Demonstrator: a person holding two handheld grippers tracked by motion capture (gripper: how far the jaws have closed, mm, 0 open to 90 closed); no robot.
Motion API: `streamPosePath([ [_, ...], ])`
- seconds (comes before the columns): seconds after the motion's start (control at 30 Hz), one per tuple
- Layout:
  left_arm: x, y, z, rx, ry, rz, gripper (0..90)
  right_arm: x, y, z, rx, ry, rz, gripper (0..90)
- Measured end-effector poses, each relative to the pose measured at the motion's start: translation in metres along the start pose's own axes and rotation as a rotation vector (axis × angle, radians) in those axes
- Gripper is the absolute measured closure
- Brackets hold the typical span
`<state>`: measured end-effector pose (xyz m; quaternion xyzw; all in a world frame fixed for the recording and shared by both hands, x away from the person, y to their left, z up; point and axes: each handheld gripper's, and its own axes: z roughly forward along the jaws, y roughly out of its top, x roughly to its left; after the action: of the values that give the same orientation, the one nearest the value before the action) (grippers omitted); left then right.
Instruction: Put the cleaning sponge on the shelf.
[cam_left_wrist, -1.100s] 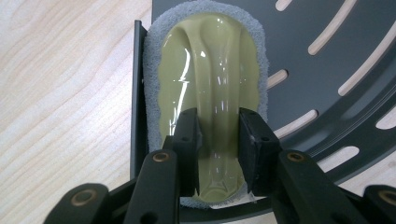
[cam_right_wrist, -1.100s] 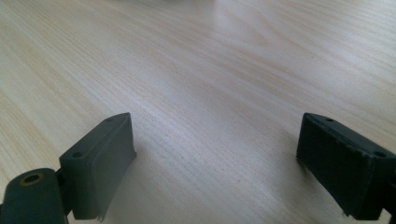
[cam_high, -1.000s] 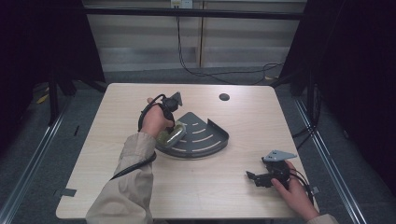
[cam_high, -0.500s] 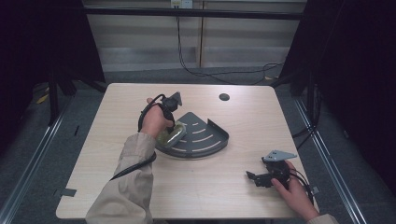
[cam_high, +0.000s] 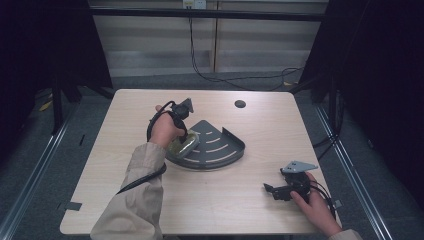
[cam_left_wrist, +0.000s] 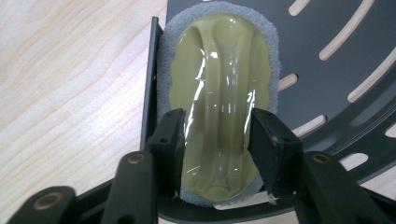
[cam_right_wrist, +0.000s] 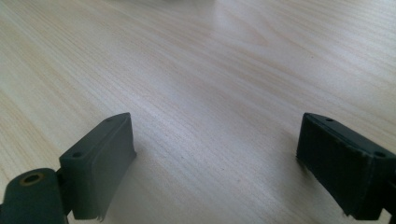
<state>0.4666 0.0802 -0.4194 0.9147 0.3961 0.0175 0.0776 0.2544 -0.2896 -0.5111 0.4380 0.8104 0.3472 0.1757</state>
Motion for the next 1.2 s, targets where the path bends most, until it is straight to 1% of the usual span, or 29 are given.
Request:
streamPosePath([
  [0.03,0.0,0.0,0.0,-0.002,0.008,-0.005,53.8,0.0,0.0,0.0,0.0,0.0,0.0,10.6],
  [0.07,0.0,0.0,0.0,-0.004,0.002,-0.007,52.6,0.0,0.0,0.0,0.0,0.0,0.0,10.6],
  [0.1,0.0,-0.001,-0.001,-0.01,0.004,-0.021,50.3,0.0,0.0,0.0,0.0,0.0,0.0,10.6],
  [0.13,0.001,-0.001,-0.001,-0.014,-0.003,-0.023,48.0,0.0,0.0,0.0,0.0,0.0,0.001,10.6],
  [0.2,0.001,-0.001,-0.001,-0.012,-0.005,-0.026,45.9,0.0,0.0,0.0,0.0,0.0,0.0,10.6],
  [0.27,0.001,-0.001,-0.001,-0.016,-0.007,-0.039,41.5,0.0,0.0,0.0,0.0,0.0,0.0,10.6],
  [0.33,0.001,-0.002,-0.001,-0.019,-0.008,-0.043,40.1,0.0,0.0,0.0,0.0,0.0,0.0,10.6],
  [0.47,0.001,-0.002,-0.002,-0.029,-0.008,-0.054,34.3,0.0,0.0,0.0,0.0,0.0,0.001,10.6],
  [0.6,0.001,-0.002,-0.004,-0.035,-0.01,-0.056,30.7,0.0,0.0,0.0,0.0,0.0,0.001,10.6],
  [0.63,0.001,-0.002,-0.004,-0.043,-0.011,-0.047,29.6,0.0,0.0,0.0,0.0,0.0,0.0,10.6],
  [0.67,0.001,-0.002,-0.004,-0.046,-0.008,-0.056,28.8,0.0,0.0,0.0,0.0,0.0,0.0,10.6],
  [0.7,0.001,-0.002,-0.005,-0.049,-0.007,-0.057,27.7,0.0,0.0,0.0,0.0,0.0,0.0,10.6],
  [0.87,0.001,-0.003,-0.006,-0.053,-0.007,-0.058,25.1,0.0,0.0,0.0,0.0,0.0,0.001,10.6],
  [0.93,0.0,-0.003,-0.007,-0.058,-0.013,-0.064,24.7,0.0,0.0,0.0,0.0,0.0,0.0,10.6],
  [1.03,0.001,-0.005,-0.008,-0.056,-0.015,-0.057,24.4,0.0,0.0,0.0,0.0,0.0,0.001,10.6],
  [1.07,0.0,-0.005,-0.008,-0.061,-0.017,-0.062,24.4,0.0,0.0,0.0,0.0,0.0,0.001,10.6],
  [1.1,0.0,-0.006,-0.009,-0.056,-0.021,-0.06,24.4,0.0,0.0,0.0,0.0,0.0,0.0,10.6],
  [1.13,0.001,-0.006,-0.01,-0.061,-0.015,-0.057,24.3,0.0,0.0,0.0,0.0,0.0,0.0,10.6],
  [1.2,0.0,-0.007,-0.011,-0.068,-0.02,-0.063,24.3,0.0,0.0,0.0,0.0,0.0,0.001,10.6],
])
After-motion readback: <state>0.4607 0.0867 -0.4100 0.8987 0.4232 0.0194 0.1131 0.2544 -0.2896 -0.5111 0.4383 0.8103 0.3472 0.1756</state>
